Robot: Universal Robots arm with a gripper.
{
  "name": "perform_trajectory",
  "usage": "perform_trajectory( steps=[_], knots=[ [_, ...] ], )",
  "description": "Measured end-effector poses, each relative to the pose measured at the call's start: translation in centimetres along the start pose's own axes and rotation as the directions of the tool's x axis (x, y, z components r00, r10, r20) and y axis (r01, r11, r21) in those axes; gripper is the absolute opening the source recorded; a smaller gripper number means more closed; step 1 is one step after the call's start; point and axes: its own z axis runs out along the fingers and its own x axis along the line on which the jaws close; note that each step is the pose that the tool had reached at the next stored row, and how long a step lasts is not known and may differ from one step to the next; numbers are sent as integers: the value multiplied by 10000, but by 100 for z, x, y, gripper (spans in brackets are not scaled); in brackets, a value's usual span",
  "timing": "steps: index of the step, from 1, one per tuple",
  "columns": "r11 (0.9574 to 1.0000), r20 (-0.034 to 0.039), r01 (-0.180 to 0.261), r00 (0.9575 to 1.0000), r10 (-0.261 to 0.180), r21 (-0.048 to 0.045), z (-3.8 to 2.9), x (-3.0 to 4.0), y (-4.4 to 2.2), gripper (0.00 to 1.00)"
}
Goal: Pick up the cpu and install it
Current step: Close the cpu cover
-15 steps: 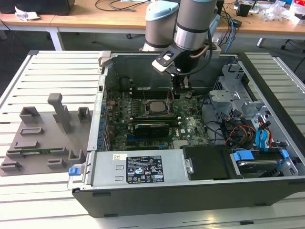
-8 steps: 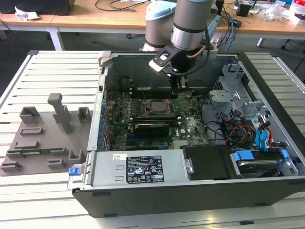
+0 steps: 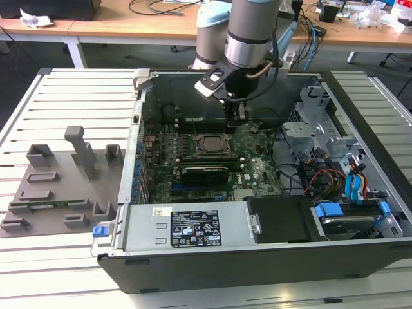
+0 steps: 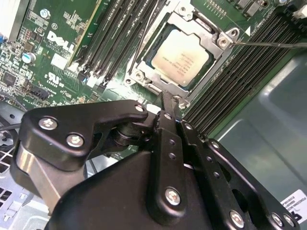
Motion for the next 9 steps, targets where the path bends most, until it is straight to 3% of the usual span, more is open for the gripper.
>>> perform_trajectory(
  steps=[9],
  knots=[
    [10000,1,0,10000,0,0,13,8,-91,11]
  ],
)
